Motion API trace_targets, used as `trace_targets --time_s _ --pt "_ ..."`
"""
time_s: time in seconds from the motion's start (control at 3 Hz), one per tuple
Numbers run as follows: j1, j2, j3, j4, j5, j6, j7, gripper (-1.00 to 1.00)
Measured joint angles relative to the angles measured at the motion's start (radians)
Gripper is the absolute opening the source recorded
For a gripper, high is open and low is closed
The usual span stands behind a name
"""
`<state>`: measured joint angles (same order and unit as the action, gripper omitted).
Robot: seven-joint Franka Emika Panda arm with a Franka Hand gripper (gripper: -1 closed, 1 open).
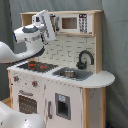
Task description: Play with the kitchen
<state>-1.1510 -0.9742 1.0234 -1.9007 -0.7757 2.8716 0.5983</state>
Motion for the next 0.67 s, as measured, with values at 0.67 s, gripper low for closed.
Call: trace_targets --time_s 0.67 --pt "0.144 -0.022 -0.036 -0.054 0.0 -0.125 -0.03 1.0"
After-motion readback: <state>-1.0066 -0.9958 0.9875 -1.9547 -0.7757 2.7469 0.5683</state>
